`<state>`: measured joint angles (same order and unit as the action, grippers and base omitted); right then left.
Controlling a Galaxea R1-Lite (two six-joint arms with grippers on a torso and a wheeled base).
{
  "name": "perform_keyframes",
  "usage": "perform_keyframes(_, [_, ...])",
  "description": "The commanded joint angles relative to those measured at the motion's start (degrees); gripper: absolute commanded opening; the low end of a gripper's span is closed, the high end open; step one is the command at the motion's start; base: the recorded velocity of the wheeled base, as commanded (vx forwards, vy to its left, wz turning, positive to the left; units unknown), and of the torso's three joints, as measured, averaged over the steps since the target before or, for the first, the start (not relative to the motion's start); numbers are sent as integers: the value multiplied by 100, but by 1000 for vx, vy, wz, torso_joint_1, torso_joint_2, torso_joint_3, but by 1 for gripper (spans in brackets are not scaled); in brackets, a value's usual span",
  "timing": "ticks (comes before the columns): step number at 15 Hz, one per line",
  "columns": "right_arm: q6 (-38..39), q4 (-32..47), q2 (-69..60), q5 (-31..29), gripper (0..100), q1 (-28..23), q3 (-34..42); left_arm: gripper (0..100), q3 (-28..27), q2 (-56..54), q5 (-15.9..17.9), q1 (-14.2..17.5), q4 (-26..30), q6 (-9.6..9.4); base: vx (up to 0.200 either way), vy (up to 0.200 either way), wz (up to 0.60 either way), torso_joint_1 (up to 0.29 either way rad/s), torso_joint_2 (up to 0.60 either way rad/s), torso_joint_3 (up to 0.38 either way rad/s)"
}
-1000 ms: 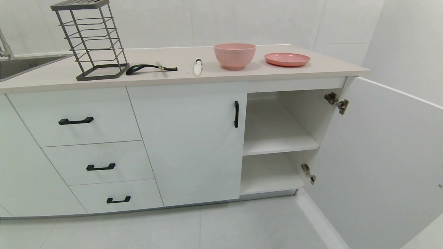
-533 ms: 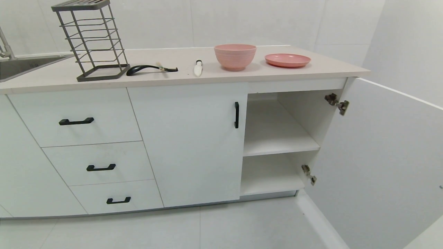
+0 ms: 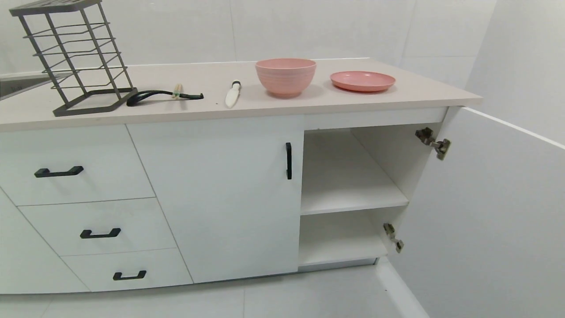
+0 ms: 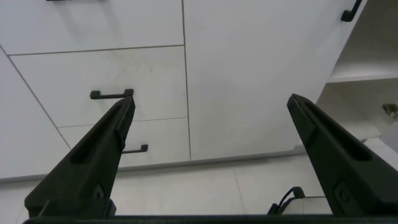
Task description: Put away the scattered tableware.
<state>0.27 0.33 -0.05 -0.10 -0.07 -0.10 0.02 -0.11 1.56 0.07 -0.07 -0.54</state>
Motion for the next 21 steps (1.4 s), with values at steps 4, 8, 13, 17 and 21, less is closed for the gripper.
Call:
perform_keyframes(4, [8,-7,5,-8,100,-1,1,100,-2,11,-24,1,7,1,0,200,0,0,5,4])
perform_keyframes(8, [0,-7,5,-8,100,-1,1,100,-2,11,-42,1,-1,10,0,50,0,2,1,-1])
perform_keyframes(13, [8,-7,5,-8,100,-1,1,100,-2,11,-42,1,7,10,200,0,0,0,3,3])
perform_keyframes(17, [8,-7,5,-8,100,-1,1,100,-2,11,-51,1,-1,27,100,0,0,2,2,1])
perform_keyframes(21, [8,-7,5,-8,100,-1,1,100,-2,11,-138,1,-1,106,0,-150,0,1,3,4])
